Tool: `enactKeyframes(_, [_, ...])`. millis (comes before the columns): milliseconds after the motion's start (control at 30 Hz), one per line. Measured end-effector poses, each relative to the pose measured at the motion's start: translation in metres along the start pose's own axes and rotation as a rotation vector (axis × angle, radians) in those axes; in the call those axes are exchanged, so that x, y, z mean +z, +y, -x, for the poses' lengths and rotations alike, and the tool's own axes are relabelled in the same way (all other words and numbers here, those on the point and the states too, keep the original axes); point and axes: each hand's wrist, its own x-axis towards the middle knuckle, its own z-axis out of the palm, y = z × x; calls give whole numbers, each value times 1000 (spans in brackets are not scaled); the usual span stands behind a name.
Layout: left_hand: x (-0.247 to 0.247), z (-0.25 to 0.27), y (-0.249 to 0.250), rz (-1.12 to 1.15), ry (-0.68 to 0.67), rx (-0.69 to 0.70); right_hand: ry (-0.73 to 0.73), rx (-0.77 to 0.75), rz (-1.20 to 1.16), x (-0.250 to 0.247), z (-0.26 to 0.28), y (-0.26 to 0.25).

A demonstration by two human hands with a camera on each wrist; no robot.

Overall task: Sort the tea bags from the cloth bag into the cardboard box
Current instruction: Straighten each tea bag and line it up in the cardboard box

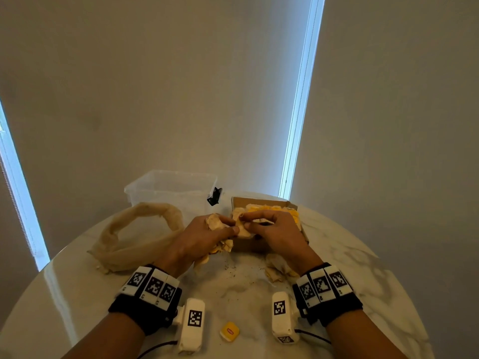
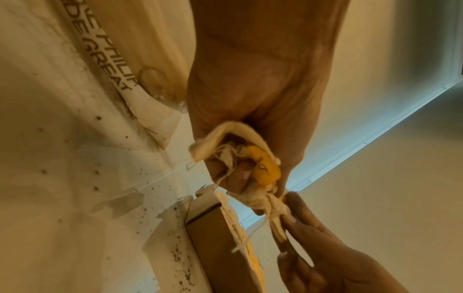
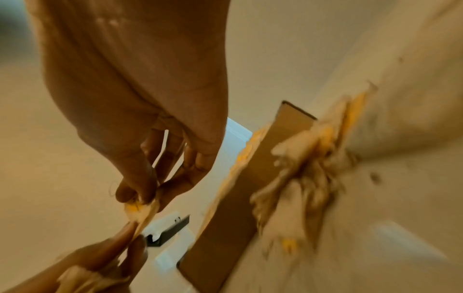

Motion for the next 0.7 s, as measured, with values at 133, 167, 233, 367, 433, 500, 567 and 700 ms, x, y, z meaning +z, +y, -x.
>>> enactKeyframes(133, [-2, 0, 0, 25, 22, 13, 195, -88, 50, -39, -14, -11])
enactKeyframes(167, [-2, 0, -1, 30, 30, 11, 242, -118, 92, -49, -20, -14])
enactKeyframes(233, [-2, -3, -3, 35, 33, 7, 265, -157, 220, -65, -35, -18])
enactKeyframes(367, [-3, -4, -8, 33, 34, 3, 36, -92, 388, -68, -63, -14])
enactKeyframes(433, [-4, -5, -10, 24, 34, 3, -88, -53, 425, -63, -71, -7])
enactKeyframes(500, [-5, -6, -10, -5, 25, 11, -155, -30, 434, -57, -75, -1])
enactKeyframes(567, [-5, -6, -10, -26, 21, 27, -186, -1, 419, -52, -77, 4])
enactKeyframes(700, [-5, -6, -10, -6, 24, 28, -225, 39, 416, -43, -83, 14])
